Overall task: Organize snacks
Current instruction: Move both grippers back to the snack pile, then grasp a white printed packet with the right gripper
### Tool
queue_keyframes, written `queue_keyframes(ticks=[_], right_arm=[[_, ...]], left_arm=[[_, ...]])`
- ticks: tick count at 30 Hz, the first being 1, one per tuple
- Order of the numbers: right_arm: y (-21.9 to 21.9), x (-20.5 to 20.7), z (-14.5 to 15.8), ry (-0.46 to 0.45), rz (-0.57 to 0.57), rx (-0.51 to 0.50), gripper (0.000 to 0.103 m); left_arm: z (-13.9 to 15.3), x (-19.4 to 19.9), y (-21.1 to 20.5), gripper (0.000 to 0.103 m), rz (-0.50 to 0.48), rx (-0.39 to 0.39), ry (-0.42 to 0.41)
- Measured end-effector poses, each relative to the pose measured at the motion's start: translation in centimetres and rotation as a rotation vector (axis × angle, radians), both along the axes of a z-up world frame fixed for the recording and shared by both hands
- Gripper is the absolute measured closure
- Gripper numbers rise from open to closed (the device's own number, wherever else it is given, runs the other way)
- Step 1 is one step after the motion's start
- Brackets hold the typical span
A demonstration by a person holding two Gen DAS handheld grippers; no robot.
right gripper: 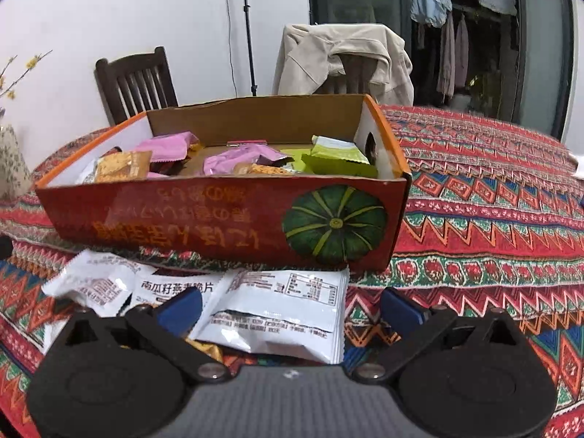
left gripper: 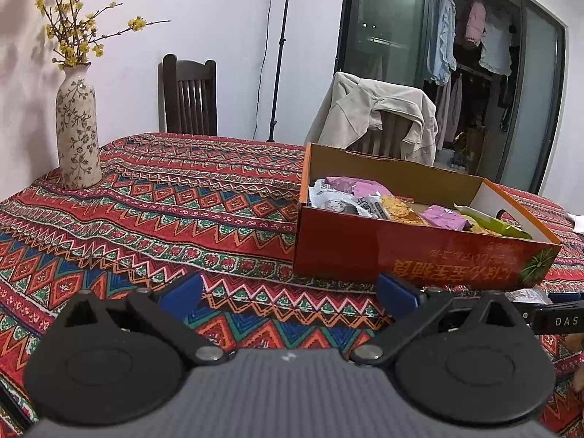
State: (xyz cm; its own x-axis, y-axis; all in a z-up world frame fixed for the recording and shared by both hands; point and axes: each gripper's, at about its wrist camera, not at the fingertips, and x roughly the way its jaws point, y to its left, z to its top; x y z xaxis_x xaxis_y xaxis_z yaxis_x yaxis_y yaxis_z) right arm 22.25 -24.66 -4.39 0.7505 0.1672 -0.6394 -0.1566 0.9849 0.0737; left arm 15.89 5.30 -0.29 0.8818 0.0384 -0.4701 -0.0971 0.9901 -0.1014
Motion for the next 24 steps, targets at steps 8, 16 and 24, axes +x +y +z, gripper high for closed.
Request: queue_keyframes(ticks=[8,16,24], right_arm=[[0.9,-1.2,0.3,-0.048,0.063,-0.035,0.033],[0.8,-2.5,1.1,-0.116,0.069,-0.028,0.054],[-1.0,-3.2,2.2,-0.174,0.030,0.037,0.053]], left_arm=[[0.0,0.0,0.1,0.000,0.011,0.004,-0.005],[-0.3,0.1,-0.6,0.000,-0.005,0.044,0.000],[-0.4,0.5,-1.2,0.000,-0.048,0.041,0.048]])
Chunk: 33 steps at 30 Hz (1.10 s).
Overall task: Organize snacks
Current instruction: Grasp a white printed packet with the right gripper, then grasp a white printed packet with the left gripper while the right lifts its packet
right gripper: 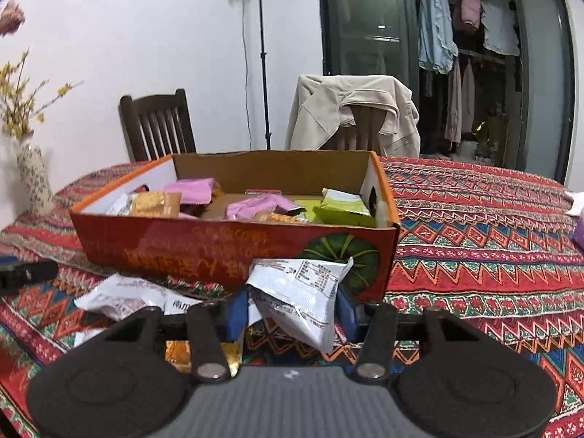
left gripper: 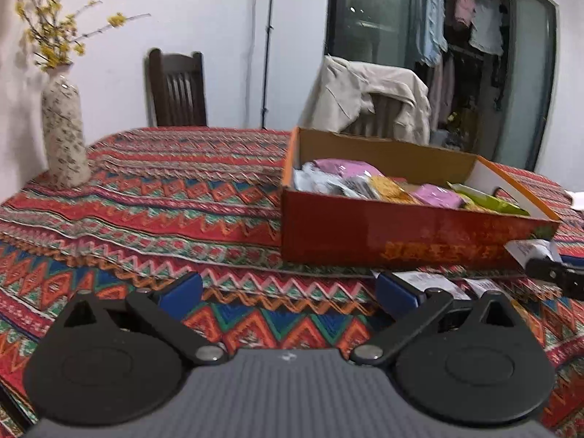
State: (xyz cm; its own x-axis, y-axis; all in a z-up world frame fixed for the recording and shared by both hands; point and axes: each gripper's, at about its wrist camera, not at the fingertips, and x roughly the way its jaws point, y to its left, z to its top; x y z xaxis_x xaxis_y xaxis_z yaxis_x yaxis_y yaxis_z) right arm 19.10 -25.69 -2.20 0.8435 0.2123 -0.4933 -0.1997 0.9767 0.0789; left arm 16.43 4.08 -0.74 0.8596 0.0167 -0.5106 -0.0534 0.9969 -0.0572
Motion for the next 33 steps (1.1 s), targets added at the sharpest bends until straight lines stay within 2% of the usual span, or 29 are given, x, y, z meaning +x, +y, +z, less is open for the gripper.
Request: queue_keyframes(ticks=[3,8,11,15,20,30,33], right_arm=[[-0.1,0.0,0.1,-0.002,0.000,0.006,0.053],[-0.6,-0.2,0.2,-0.010,-0.007,0.028,0.053],[-0.7,-0.3,0.3,-0.014,-0.013,0.035,0.053],[-1.0,-0.3,0.4,-0.018,-0.019,0.052,0.052],[-1.3,-0.4,0.5,-0.024,-0.025,0.071,0.052],[-1.6,-0.7,0.7,-0.032,-0.029,0.085,0.052],[-1.5,-0.7,0.7,-0.030,-0.028,0.082,0.052]], left_arm=[[0.5,-0.3,-0.6,0.000,-0.005,0.024,0.001],[1.4,0.9,-2.2,0.000,-0.050,-0.001,0.086],[1.5,2.2,-4.3,0.000,-0.076,0.020,0.127],[1.0,4.1,-7.0,0.000,-0.078,0.089,0.173],[-0.5,5.7,-8.7,0.000,-0.087,0.107,0.243],[-1.7,6.4,-9.9,0.000,-0.071,0.105,0.265],[-1.9,6.4,-10.1,0.005,-0.077,0.089,0.266]])
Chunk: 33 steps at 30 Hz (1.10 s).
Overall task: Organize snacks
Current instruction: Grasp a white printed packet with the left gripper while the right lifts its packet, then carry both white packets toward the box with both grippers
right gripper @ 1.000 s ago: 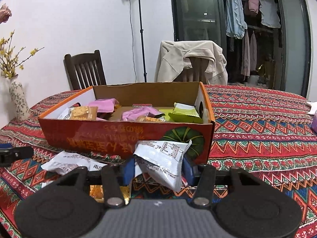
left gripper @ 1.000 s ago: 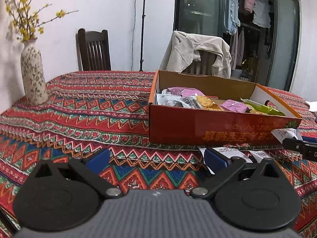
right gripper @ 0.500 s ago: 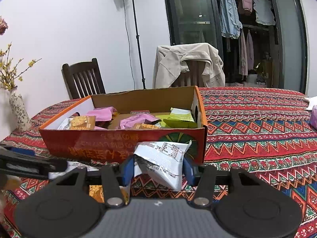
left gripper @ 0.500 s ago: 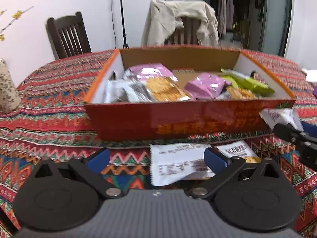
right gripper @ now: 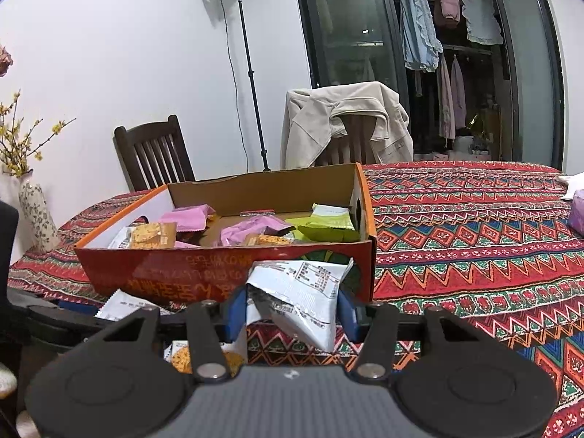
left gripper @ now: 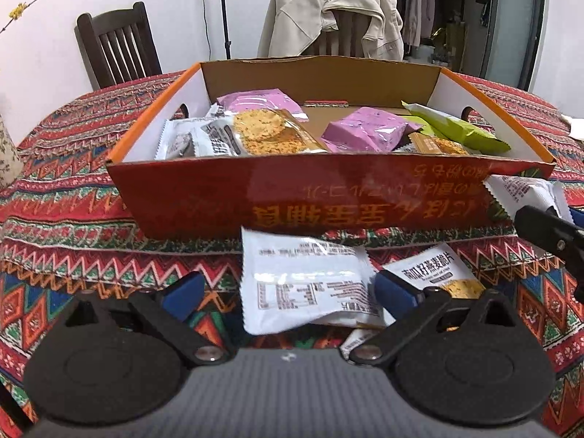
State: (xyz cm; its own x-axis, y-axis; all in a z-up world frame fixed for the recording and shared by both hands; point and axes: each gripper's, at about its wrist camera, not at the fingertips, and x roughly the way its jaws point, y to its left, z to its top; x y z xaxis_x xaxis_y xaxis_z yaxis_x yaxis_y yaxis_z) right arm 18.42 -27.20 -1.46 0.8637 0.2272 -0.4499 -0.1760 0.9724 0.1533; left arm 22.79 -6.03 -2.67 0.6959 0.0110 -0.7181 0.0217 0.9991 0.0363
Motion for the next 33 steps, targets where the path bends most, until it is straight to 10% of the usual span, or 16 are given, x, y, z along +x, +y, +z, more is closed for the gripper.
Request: queue_keyframes(ticks=[10,33], right_arm=[[0.3,0.2,-0.2,0.004,0.005,-0.006,0.052],[0.7,-1.6,3.1,-0.160,0.059,0.014,0.052]], left_arm=[[0.4,-0.9,-0.2,0.049,-0.029,-0.034,-0.065],[5.8,-4.5,0.5,0.055,-0.047,-0.050,-0.286]])
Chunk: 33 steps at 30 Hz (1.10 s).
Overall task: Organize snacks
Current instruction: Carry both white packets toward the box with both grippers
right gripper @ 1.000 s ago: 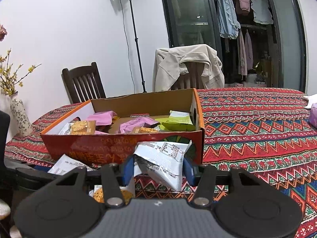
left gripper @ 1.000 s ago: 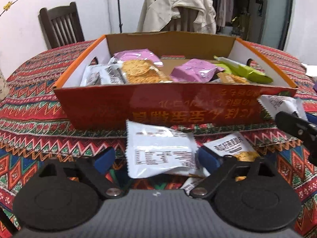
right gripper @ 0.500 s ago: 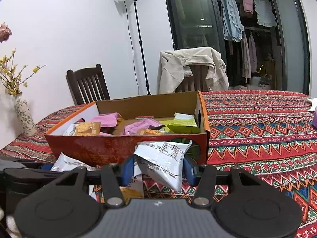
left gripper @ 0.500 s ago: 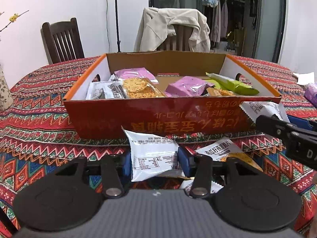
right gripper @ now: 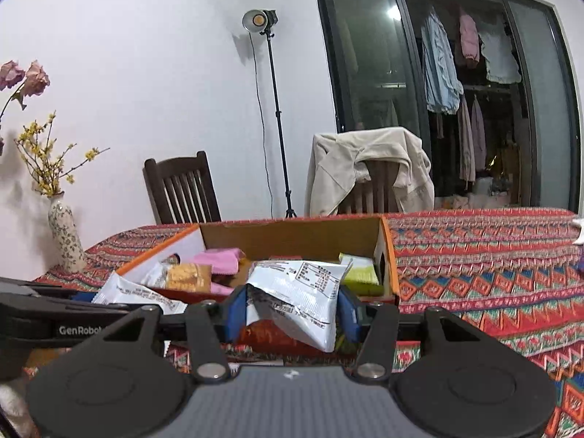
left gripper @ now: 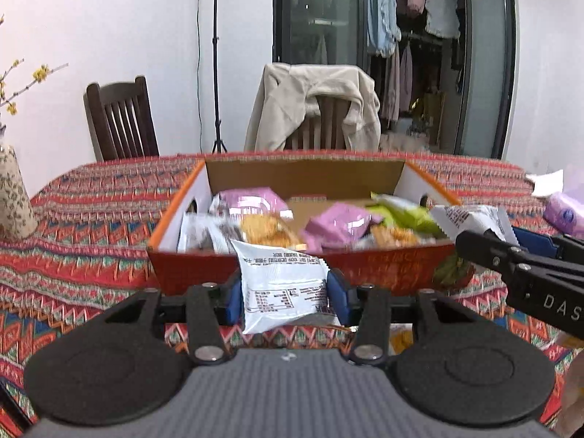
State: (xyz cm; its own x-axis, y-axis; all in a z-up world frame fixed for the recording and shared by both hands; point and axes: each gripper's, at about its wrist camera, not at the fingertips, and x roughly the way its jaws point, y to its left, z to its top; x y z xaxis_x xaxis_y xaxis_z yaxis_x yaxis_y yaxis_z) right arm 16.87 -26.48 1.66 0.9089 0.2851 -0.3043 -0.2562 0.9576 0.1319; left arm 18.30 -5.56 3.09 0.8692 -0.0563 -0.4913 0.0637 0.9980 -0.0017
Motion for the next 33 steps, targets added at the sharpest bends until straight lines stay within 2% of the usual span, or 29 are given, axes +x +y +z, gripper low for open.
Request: queue_keyframes(ticks=[10,17,25,33], right_arm=[[1.4,3.1,4.4,-0.025,-0.032,-0.043,0.052],[3.3,6.3,5.7,-0.051,-0.044,-0.066,0.052],[3.5,9.0,5.0,-0.057,-0.077,-0.037,0.052],[3.0,11.0,2.4,-0.031,-0.071,-0.035,0.052]], left_arm=[[2.9,2.8,0.4,0.055,0.002,-0.022,-0.074],[4.4,5.3,0.6,0.055,0.038,-0.035,-0.116],[4.7,8.5,0.8,0.055,0.083,-0.042,-0.142],[2.2,10.7,2.5,0.055,0.116,-0.055,-0.113]])
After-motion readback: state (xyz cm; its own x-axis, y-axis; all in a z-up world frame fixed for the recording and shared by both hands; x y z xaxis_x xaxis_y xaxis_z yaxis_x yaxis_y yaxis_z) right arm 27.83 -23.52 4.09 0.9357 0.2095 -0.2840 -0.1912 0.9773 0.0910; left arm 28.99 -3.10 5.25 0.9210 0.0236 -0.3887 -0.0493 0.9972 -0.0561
